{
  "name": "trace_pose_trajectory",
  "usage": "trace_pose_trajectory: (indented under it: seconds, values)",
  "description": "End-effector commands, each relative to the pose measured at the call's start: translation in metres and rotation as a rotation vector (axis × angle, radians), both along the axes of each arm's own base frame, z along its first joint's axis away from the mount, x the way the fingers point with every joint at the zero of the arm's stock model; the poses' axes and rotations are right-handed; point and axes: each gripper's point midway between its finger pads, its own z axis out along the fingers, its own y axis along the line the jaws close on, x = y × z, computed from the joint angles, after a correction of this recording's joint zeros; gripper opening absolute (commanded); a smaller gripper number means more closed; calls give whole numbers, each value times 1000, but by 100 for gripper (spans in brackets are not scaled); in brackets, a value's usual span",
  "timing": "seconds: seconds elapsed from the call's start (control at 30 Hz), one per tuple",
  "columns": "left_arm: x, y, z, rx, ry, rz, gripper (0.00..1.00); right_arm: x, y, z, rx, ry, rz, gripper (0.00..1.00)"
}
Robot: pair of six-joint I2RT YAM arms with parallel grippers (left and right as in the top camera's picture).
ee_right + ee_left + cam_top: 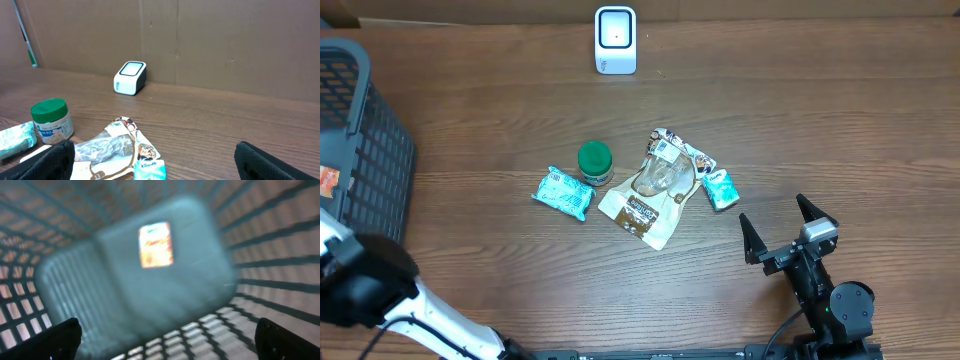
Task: Scan the item barcode
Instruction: 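Move the left gripper back into the basket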
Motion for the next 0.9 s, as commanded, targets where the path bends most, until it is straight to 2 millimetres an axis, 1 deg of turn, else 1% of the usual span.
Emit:
trace_pose_trajectory:
  seconds: [0.0,0.13,0.23,0.33,0.5,0.6,0.63,0.77,0.87]
  values:
    - [-11,21,-47,-55,109,-5,100,0,2,-2,5,-3,8,100]
    - [-9,34,-89,-104,169,-56,99,0,2,-2,5,-3,8,100]
    - [-4,42,-114,-121,194,-76,97,0,2,-2,5,-3,8,100]
    - [2,48,-136,-130,211,-99,86,0,2,-2,5,-3,8,100]
    - [7,52,-168,-155,233,-101,76,0,2,-2,5,-3,8,100]
    - [7,51,-183,-174,251,-101,67,0,2,-2,5,-3,8,100]
    - [6,51,-189,-182,258,-101,66,0,2,-2,5,-3,8,100]
    - [9,54,-196,-177,255,-101,64,0,2,-2,5,-3,8,100]
    - [11,57,-197,-168,247,-101,59,0,2,-2,5,-3,8,100]
